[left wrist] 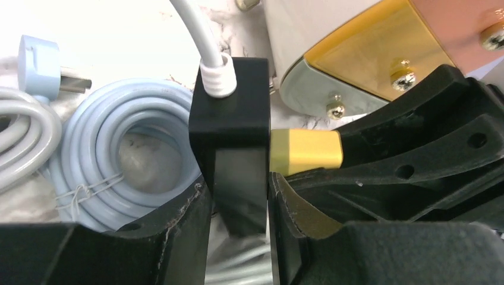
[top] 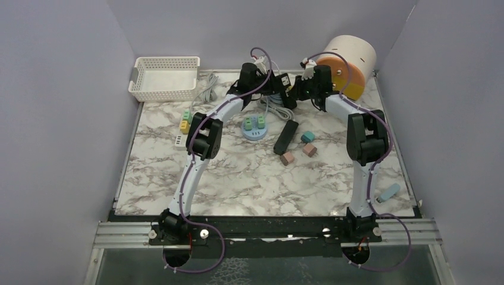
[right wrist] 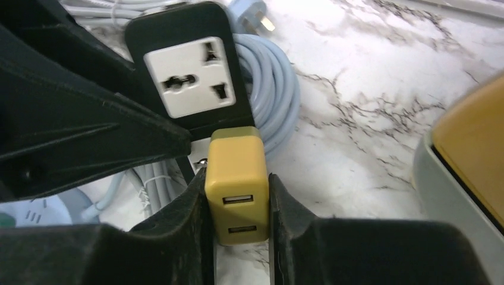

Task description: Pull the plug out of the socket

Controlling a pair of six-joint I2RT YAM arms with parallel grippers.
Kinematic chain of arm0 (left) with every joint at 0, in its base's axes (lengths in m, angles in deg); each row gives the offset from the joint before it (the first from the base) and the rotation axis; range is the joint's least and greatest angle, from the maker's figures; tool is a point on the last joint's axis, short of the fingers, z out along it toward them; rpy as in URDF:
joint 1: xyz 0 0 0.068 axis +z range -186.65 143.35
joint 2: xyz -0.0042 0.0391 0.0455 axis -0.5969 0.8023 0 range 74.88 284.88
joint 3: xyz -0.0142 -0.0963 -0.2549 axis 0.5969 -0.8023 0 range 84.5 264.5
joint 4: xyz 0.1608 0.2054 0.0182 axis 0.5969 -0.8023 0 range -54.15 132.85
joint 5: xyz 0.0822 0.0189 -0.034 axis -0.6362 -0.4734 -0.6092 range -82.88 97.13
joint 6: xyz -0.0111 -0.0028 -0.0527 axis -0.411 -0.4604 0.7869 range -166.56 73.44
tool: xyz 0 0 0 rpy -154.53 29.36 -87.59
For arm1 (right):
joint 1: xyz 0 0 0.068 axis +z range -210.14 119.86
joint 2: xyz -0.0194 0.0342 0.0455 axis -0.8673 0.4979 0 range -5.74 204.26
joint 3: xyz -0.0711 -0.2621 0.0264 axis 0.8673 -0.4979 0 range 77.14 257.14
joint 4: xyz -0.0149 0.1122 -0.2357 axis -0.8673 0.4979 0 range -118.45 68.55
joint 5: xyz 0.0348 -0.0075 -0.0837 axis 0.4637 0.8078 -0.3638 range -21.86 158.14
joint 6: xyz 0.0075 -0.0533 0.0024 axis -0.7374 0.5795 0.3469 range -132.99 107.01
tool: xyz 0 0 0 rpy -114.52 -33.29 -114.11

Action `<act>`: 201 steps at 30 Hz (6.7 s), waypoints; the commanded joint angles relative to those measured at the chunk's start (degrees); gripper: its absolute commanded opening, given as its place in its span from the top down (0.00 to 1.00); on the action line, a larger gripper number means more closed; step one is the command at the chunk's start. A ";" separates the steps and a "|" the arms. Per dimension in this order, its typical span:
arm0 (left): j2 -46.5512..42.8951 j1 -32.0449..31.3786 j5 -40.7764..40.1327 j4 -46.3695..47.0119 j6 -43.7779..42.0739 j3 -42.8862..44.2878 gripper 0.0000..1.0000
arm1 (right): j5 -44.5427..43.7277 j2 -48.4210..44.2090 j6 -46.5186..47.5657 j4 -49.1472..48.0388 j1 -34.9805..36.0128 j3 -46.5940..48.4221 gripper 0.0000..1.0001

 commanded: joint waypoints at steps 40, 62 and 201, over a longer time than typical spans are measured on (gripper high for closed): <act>-0.67 1.92 -4.70 -1.72 -0.61 2.32 0.49 | 14.44 -23.43 -0.11 20.15 0.99 -23.66 0.98; -31.94 11.31 -7.89 3.47 -3.25 -30.79 0.01 | 0.31 -27.22 0.33 19.74 14.13 -14.65 0.10; -33.22 6.33 -7.85 6.98 4.16 -53.95 1.00 | 10.94 -3.17 2.24 21.61 17.14 2.99 0.44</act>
